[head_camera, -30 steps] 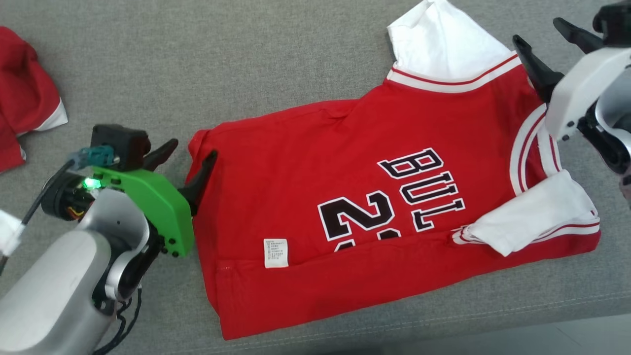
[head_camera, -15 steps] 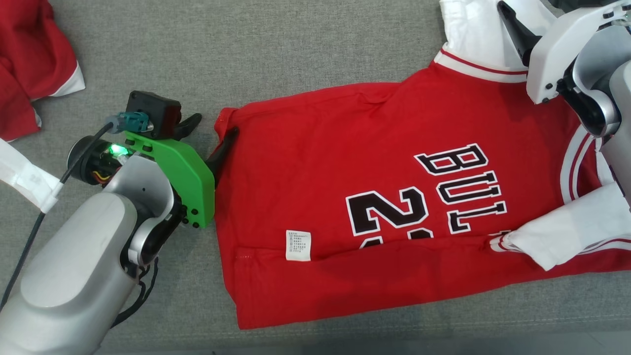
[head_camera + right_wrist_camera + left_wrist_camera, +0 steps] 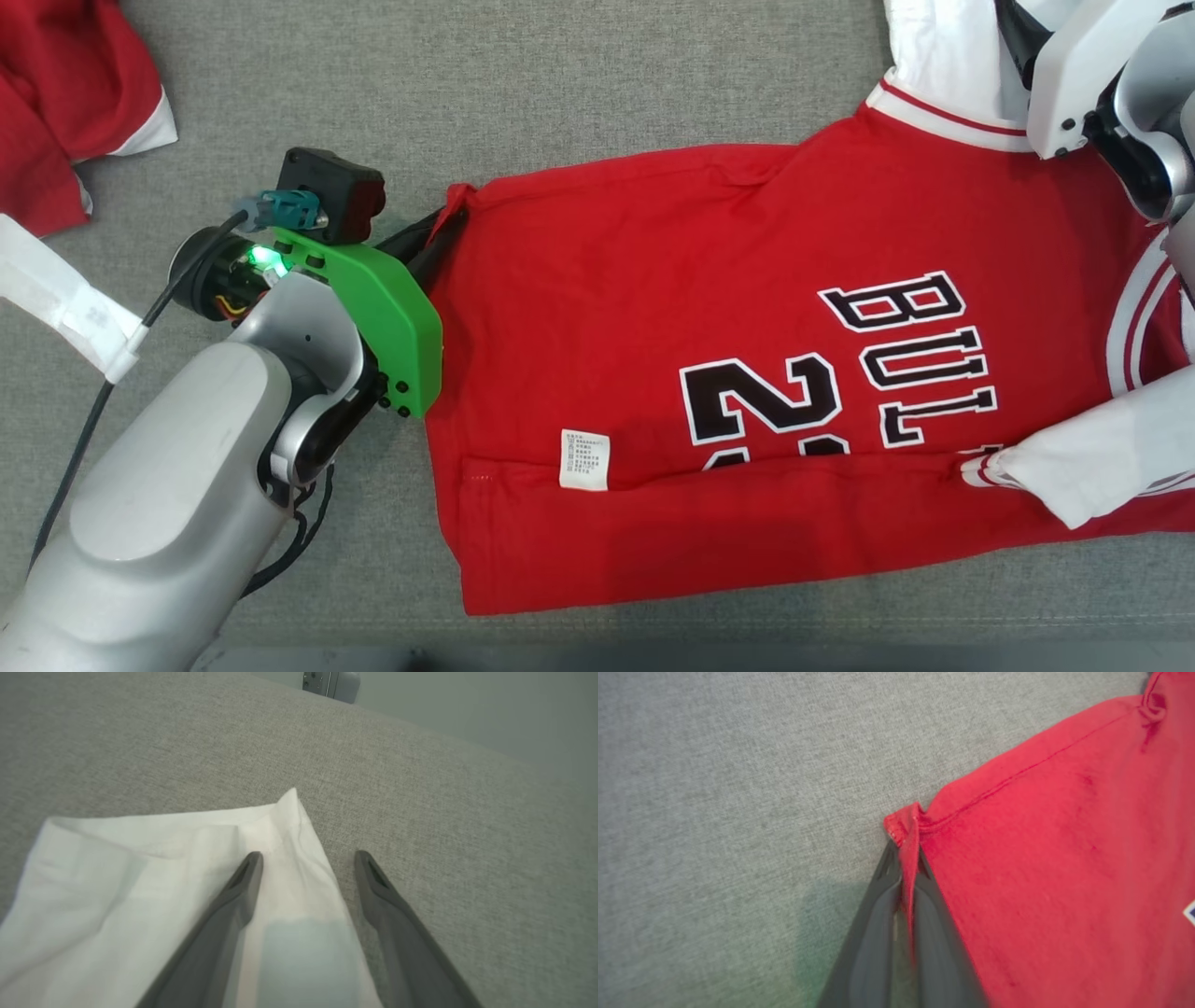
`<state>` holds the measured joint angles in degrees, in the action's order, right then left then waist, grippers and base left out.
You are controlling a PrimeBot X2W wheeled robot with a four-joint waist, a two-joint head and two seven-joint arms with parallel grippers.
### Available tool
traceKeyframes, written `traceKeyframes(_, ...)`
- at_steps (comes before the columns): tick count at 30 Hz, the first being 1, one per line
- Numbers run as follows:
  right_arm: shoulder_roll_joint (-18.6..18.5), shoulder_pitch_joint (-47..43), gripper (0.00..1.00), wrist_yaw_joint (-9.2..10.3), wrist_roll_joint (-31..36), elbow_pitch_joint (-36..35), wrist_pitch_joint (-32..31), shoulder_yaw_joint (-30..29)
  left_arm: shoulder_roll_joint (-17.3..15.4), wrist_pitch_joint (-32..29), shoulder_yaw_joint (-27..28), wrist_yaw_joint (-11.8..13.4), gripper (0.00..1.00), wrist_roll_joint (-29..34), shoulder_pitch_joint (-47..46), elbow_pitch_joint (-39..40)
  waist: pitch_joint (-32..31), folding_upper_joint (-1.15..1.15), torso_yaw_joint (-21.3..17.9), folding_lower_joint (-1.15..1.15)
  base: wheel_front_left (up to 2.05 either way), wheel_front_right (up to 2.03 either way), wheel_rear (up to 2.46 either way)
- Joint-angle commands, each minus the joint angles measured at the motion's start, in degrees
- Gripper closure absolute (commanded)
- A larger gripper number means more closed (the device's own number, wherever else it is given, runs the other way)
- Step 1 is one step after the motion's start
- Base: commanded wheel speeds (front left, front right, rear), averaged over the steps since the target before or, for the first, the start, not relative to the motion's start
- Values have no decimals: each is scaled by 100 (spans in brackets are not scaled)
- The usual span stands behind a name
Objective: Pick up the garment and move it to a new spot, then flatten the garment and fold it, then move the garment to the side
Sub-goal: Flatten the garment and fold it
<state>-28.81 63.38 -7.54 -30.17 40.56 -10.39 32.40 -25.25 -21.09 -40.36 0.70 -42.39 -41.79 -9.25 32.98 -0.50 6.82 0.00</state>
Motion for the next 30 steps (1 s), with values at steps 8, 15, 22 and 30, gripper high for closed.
traceKeyframes(8,96,140,100,11,-332,421,172,249,60,40,58,54,100,-151,-16,-36,95,50,49,0,0,0,0)
traceKeyframes(15,-111,150,100,10,-772,338,585,371,-2,311,562,184,100,-674,314,193,-66,50,-64,0,0,0,0)
traceKeyframes(22,-421,-33,100,10,-1129,115,747,525,91,555,931,246,94,-1187,739,340,-304,50,-180,0,0,0,0)
traceKeyframes(30,-624,-286,100,10,-1362,-10,812,674,242,775,1247,198,90,-1722,1107,395,-557,50,-237,0,0,0,0)
